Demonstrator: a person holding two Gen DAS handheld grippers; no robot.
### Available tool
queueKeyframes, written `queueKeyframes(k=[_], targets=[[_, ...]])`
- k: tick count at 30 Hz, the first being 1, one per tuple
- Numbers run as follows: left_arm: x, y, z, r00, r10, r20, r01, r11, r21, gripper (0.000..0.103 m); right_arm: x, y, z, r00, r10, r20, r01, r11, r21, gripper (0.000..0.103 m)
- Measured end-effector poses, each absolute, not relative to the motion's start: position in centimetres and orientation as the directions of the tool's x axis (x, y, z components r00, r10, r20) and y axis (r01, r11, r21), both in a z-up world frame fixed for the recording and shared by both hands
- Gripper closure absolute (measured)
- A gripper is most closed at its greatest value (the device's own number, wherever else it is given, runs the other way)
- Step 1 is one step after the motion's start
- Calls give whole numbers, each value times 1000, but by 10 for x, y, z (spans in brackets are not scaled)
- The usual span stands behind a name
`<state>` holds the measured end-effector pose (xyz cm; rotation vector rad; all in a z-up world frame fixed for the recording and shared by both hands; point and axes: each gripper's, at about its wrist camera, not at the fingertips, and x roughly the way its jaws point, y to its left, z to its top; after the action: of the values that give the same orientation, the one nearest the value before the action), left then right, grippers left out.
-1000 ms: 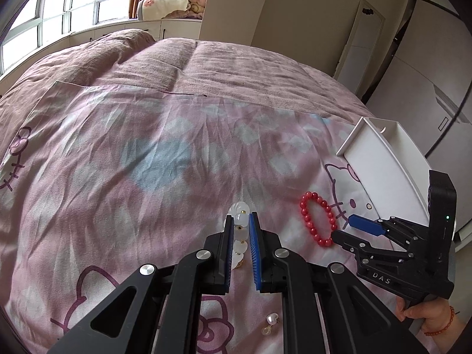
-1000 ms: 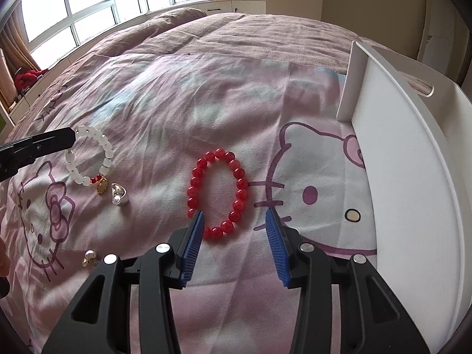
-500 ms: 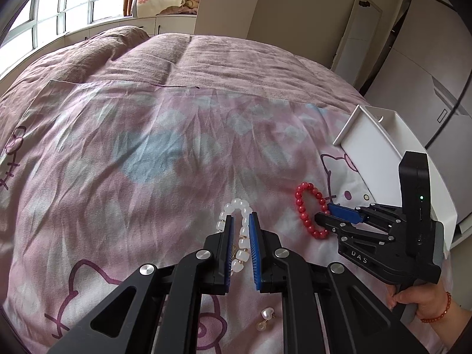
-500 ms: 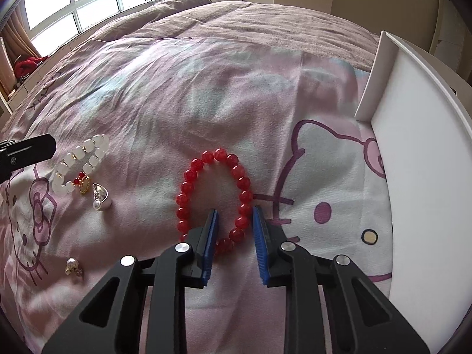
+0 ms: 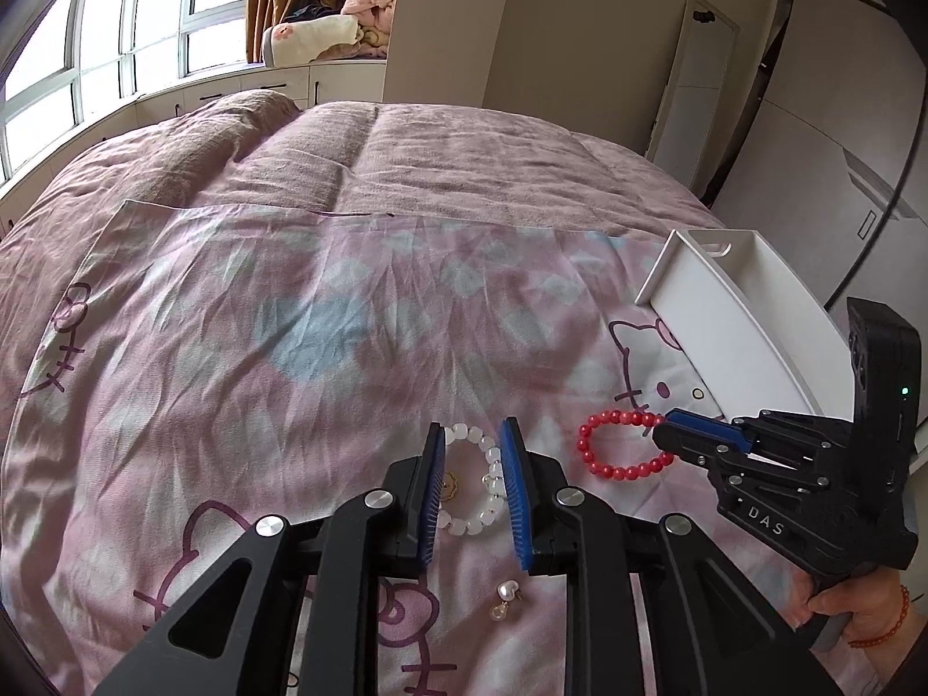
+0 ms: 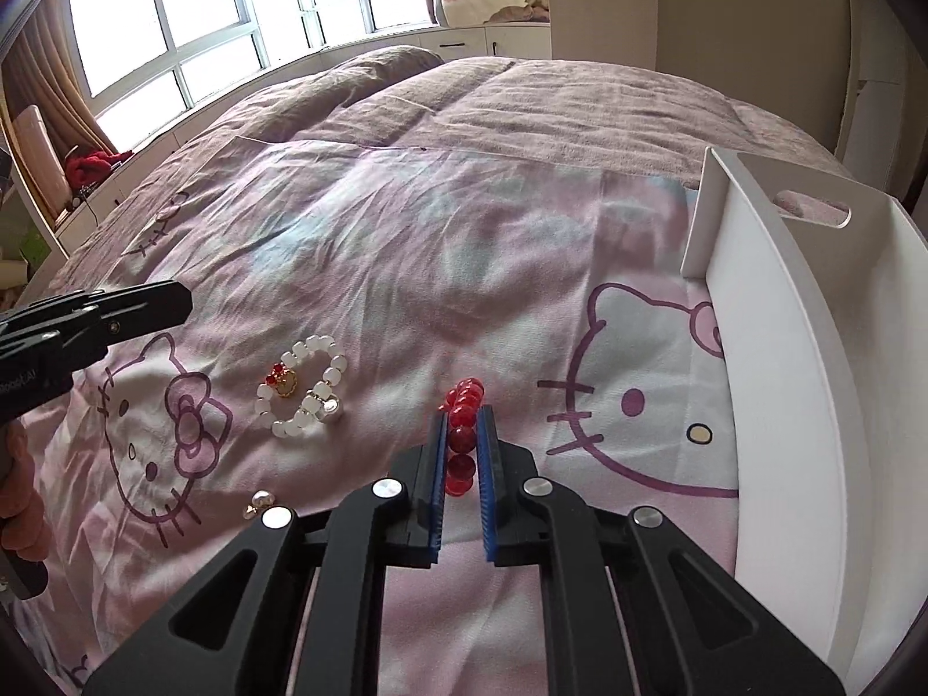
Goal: Organize jewelry
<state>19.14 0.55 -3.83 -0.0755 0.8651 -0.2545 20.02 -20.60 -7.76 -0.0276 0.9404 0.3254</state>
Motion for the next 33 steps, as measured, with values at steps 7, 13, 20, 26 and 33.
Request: queueKeyframes(k=[7, 13, 20, 26, 33], targets=[[207, 1, -84, 524, -203, -827, 176, 976, -128, 73, 182, -209, -28, 614, 293, -733, -306, 944, 121, 93], [218, -5, -115, 466, -168, -868, 173, 980, -97, 69, 178, -210, -3, 632, 340, -697, -327, 932, 159, 93], [218, -12, -123, 478, -169, -862, 211, 975, -74, 88, 181, -208, -1, 628, 363, -688, -343, 923, 175, 93], [221, -5, -108, 518, -199, -832, 191, 975, -114, 88, 189, -212, -9, 619, 369, -693, -331, 923, 195, 93], [225, -8, -56, 599, -237, -765, 211, 968, -135, 88, 192, -225, -4, 639, 358, -681, -311, 930, 196, 93]])
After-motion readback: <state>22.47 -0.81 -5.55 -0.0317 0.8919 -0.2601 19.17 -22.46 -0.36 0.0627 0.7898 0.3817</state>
